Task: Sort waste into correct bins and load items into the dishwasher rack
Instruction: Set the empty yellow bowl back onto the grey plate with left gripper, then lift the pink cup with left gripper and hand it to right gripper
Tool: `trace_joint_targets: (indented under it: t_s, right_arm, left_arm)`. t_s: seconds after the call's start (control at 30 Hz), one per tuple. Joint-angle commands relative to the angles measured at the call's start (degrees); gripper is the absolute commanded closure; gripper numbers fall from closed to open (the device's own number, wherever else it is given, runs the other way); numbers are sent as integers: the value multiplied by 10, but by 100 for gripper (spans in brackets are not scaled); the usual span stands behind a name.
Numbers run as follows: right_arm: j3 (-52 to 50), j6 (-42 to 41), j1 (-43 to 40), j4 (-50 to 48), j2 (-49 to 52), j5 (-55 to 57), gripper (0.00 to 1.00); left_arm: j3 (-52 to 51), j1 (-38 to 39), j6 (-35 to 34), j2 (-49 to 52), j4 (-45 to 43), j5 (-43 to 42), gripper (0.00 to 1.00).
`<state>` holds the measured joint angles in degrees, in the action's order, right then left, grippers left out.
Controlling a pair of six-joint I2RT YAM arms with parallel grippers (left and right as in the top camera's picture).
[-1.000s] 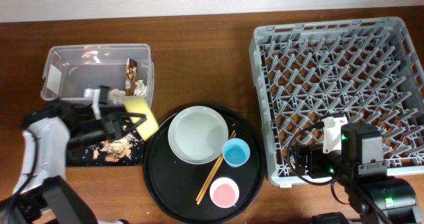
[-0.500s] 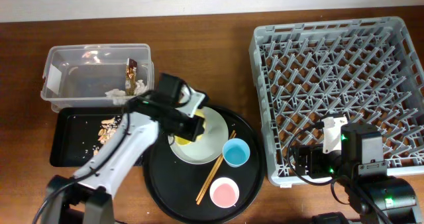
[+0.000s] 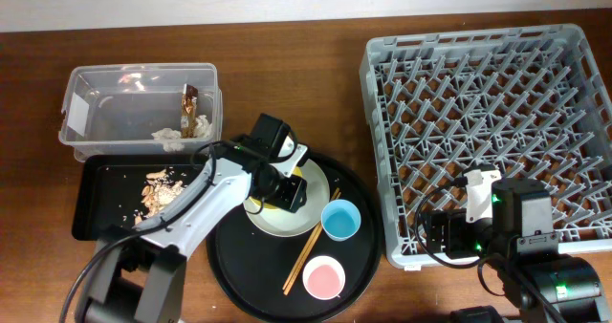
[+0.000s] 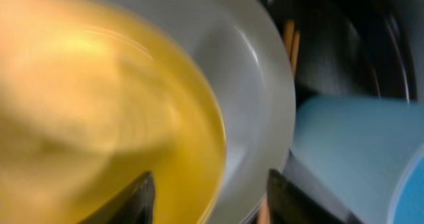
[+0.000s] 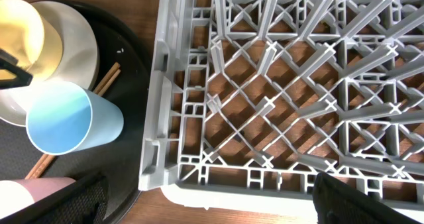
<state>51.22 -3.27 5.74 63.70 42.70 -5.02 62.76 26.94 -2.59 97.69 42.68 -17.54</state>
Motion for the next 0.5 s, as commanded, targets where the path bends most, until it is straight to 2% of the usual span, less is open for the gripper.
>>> trace_joint_targets:
  t_s: [0.0, 0.1, 0.2, 0.33, 0.47]
  right_arm:
    - [8, -6, 2, 0, -2, -3, 1]
    - [8, -6, 2, 0, -2, -3, 1]
    - [8, -6, 2, 0, -2, -3, 1]
    - [8, -6, 2, 0, -2, -3, 1]
    - [8, -6, 2, 4, -2, -3, 1]
  left_arm:
    - [50, 2, 4, -80, 64, -7, 44]
    - [53, 2, 4, -132, 135, -45, 44]
    - [36, 25, 4, -135, 214, -46, 44]
    - [-25, 108, 4, -135, 199, -48, 43]
    - [-73, 167, -35, -135, 141, -46, 41]
